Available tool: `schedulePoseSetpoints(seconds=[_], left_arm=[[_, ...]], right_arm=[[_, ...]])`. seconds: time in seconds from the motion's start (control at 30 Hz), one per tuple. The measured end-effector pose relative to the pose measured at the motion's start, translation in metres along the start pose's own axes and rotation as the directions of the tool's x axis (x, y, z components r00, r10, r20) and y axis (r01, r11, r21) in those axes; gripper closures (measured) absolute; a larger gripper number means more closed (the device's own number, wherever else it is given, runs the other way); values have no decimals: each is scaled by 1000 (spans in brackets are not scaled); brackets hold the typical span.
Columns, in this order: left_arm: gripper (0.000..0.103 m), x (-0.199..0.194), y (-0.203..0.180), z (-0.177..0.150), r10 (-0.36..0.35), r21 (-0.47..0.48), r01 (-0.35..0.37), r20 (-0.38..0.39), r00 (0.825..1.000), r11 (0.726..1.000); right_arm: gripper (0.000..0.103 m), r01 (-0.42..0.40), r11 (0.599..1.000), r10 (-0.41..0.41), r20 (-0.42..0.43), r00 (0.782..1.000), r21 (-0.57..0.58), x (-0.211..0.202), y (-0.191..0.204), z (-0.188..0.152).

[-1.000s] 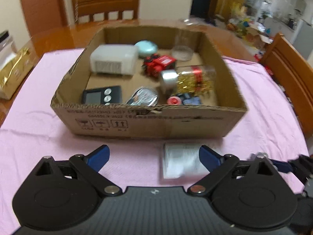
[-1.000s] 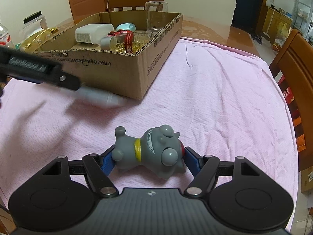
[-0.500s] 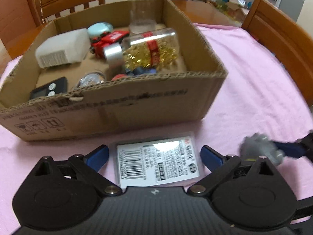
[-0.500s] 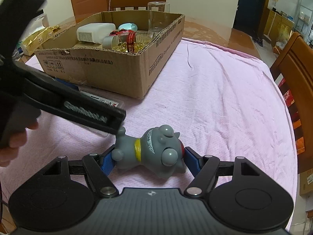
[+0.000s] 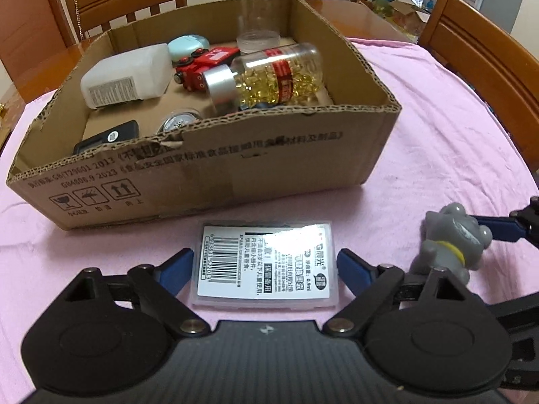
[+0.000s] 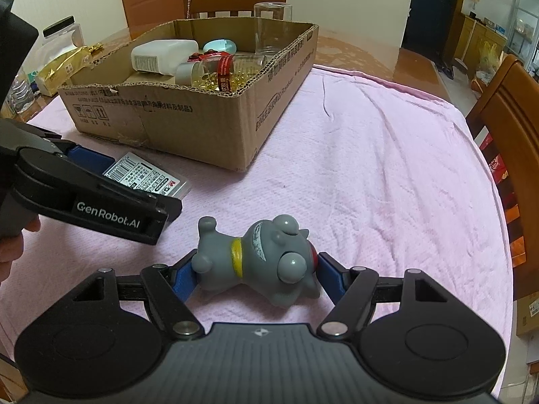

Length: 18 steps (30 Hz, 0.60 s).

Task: Organize rigid objects
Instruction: 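Carry the card pack and cat into the box and open both tools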

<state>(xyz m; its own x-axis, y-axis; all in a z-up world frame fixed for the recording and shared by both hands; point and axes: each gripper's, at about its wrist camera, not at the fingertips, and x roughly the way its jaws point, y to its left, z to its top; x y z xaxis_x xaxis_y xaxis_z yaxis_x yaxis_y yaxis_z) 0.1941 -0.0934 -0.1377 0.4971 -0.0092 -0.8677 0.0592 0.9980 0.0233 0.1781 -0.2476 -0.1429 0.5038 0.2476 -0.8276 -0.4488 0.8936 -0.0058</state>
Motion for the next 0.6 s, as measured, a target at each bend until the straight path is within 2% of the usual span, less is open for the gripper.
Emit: schedulePoseSetpoints(seconds=[0.37, 0.6], left_arm=[[13, -7, 11, 6, -35, 60, 35, -9, 999, 998], [13, -41, 21, 15, -64, 132, 60, 21, 998, 989]], right_arm=[[27, -1, 1000, 0, -17, 1000, -8, 0, 2, 6], [28, -17, 998, 17, -4, 1000, -55, -16, 0, 20]])
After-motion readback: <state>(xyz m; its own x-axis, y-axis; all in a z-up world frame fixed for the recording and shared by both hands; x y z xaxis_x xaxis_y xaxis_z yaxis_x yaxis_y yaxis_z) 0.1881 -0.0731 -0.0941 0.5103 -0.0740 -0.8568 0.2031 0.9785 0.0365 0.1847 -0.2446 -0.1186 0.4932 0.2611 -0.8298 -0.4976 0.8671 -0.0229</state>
